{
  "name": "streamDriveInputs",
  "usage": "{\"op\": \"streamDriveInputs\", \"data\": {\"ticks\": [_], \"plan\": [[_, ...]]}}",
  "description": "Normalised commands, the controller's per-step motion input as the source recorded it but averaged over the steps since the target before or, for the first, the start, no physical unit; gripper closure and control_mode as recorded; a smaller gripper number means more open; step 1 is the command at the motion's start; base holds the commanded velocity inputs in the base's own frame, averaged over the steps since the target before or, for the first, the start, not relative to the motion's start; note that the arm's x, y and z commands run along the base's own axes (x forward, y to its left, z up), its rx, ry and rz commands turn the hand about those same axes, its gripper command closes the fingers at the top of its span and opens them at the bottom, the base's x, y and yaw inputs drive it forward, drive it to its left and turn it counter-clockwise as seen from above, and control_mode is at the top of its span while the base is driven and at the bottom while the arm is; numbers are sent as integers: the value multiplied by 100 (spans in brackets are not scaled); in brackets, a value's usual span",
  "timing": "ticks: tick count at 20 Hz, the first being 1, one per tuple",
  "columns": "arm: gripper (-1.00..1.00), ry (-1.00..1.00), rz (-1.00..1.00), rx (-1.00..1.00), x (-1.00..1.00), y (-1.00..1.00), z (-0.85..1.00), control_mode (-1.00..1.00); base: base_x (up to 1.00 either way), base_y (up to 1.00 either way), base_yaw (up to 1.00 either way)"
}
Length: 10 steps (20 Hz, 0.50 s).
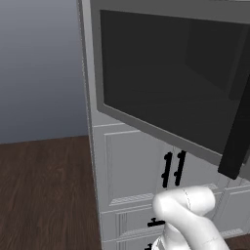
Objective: Open the microwave, place the bowl with waffle inside the microwave, then close the microwave door and turn it on.
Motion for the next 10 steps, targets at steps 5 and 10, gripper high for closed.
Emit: {"op": "streamDriveInputs", "data": {"ticks": [5, 10], "plan": [[-100, 0, 12, 0, -51, 48, 0, -100, 0, 0, 0], [-100, -1, 9, 0, -89, 100, 3, -100, 0, 0, 0]]}}
